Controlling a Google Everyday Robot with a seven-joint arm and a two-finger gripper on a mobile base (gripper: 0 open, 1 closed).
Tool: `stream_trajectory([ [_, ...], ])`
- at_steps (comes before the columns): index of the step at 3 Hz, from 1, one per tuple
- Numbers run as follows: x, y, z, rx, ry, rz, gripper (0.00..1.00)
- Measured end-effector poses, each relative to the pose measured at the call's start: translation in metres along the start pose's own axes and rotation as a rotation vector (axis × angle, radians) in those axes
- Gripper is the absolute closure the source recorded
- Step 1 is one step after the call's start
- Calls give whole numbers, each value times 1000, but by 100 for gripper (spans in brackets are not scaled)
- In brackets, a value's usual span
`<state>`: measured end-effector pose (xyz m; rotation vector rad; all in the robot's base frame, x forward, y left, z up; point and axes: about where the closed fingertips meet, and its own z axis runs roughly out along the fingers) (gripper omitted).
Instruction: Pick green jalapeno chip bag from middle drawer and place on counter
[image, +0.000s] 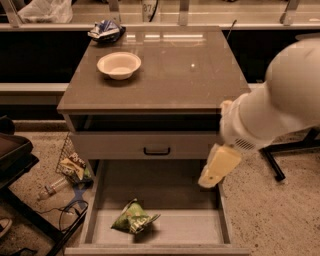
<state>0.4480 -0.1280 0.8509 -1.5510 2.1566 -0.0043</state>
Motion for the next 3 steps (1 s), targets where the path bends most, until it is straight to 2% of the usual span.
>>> stream_trajectory([
  [1,-5,22,69,-23,-42,19,0],
  [2,-22,26,123,-15,-115,42,0],
  [3,-48,20,146,22,-141,60,0],
])
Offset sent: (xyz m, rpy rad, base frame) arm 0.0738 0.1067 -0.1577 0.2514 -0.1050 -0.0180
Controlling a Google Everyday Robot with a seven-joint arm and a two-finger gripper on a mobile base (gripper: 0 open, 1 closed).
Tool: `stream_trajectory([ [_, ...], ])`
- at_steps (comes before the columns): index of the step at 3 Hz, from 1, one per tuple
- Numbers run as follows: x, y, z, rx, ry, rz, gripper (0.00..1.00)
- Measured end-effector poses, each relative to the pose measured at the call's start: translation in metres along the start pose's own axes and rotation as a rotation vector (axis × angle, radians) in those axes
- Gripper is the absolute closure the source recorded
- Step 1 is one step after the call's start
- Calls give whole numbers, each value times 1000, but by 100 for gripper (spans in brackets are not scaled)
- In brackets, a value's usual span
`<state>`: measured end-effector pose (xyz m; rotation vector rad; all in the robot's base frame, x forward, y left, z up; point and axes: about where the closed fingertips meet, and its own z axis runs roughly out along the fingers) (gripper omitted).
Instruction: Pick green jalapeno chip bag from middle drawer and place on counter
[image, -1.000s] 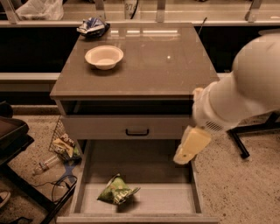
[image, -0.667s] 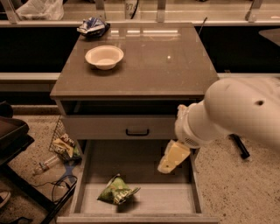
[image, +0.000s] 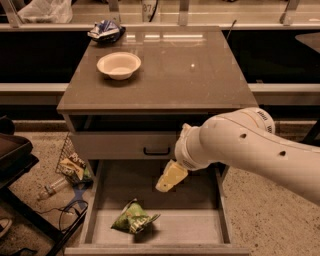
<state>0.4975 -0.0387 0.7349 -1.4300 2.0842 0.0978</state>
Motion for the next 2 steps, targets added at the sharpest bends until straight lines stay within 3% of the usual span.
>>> stream_trajectory([
  [1,0,0,0,0,0,-3,0],
  [2,4,25,43,-52,-54,51,0],
])
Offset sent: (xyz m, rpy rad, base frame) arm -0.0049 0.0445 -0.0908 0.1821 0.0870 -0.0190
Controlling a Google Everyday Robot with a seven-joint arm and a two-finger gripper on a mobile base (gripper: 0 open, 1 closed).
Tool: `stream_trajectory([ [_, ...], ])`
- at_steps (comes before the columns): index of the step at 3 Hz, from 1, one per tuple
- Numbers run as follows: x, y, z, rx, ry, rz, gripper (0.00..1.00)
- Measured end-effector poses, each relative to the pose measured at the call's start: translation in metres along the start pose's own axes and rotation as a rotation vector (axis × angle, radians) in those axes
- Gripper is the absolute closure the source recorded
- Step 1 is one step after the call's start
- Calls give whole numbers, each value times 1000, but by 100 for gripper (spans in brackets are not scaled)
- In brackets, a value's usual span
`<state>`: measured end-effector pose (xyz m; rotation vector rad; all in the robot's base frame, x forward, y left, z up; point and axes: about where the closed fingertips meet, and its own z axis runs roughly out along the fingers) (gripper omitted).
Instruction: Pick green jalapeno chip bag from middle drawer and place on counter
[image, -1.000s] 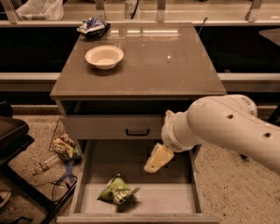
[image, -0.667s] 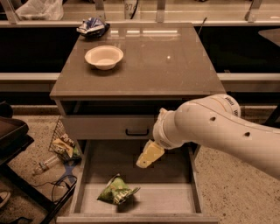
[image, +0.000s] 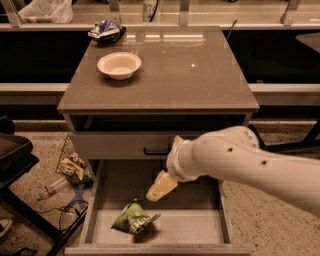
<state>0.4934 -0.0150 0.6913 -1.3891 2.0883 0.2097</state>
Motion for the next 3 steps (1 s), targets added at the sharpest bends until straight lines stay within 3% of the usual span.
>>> stream_trajectory([
  [1,8,37,50,-42,-58,41,0],
  [3,6,89,149,-132,-168,95,0],
])
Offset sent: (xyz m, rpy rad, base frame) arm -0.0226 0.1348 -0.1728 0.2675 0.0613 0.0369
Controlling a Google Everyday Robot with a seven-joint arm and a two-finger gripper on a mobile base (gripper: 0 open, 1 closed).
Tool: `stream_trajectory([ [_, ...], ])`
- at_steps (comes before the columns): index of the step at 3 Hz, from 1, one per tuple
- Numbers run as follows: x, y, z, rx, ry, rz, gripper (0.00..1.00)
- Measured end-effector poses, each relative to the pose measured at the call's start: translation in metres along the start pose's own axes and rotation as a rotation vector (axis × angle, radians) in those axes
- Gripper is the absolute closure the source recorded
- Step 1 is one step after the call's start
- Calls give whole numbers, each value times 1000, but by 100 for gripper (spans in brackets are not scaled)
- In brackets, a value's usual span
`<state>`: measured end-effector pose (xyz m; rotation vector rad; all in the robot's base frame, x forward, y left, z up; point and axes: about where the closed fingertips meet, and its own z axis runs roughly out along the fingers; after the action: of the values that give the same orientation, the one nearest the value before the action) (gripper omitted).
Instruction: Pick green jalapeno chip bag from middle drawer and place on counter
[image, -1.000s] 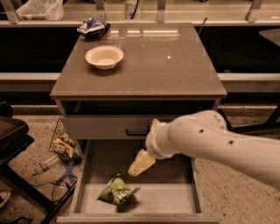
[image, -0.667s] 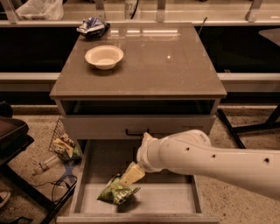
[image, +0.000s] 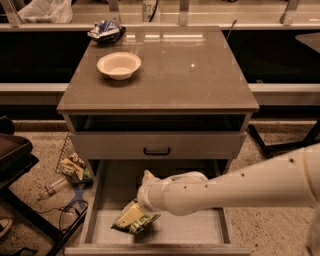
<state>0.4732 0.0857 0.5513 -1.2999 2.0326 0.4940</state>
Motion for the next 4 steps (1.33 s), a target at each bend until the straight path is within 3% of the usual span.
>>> stream_trajectory([
  [2,25,20,85,-32,-14,24,0],
  [4,63,29,123,4,30,47,3],
])
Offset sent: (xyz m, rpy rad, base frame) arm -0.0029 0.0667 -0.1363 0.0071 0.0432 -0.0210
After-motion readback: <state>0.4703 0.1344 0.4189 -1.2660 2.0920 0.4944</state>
